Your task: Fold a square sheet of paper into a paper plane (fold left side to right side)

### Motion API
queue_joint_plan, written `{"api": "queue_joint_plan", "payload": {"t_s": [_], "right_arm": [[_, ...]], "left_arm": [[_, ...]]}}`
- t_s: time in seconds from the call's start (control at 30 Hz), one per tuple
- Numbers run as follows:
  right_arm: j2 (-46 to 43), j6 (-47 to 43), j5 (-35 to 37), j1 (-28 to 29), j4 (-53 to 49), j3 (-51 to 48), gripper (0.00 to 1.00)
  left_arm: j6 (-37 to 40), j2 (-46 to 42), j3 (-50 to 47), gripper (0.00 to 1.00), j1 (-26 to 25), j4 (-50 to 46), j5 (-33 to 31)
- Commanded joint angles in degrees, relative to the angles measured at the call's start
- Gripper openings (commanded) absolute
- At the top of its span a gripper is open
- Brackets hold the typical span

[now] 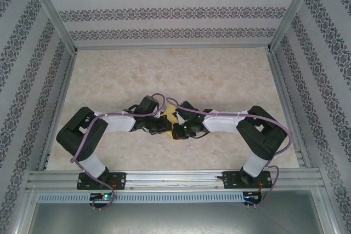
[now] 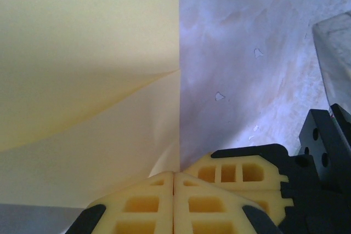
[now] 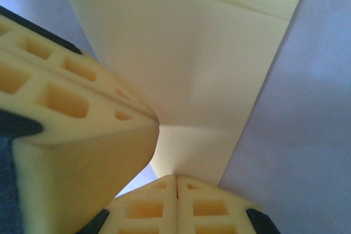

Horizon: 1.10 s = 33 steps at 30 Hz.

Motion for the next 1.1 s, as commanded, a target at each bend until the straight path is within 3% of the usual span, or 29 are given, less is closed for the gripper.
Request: {"api": "queue_joint_plan", "payload": {"t_s": [0.0,0.6,1.07], "right_arm": [[5.0,-1.1,6.2,0.5,-5.1,-2.0,0.00],[5.1,-2.6,7.5,0.9,-8.6,-1.6,0.00],[5.1,-3.2,8.7,1.2,-10.4,-1.6,0.00]], "left_arm": [[-0.4,1.9,-0.6,0.06,-1.1,2.0,-0.2],[3.6,4.3,-1.2,0.06,0.0,-3.5,-7.8],[8.0,3.6,0.6,0.06,5.2,-6.9,-9.8]]}}
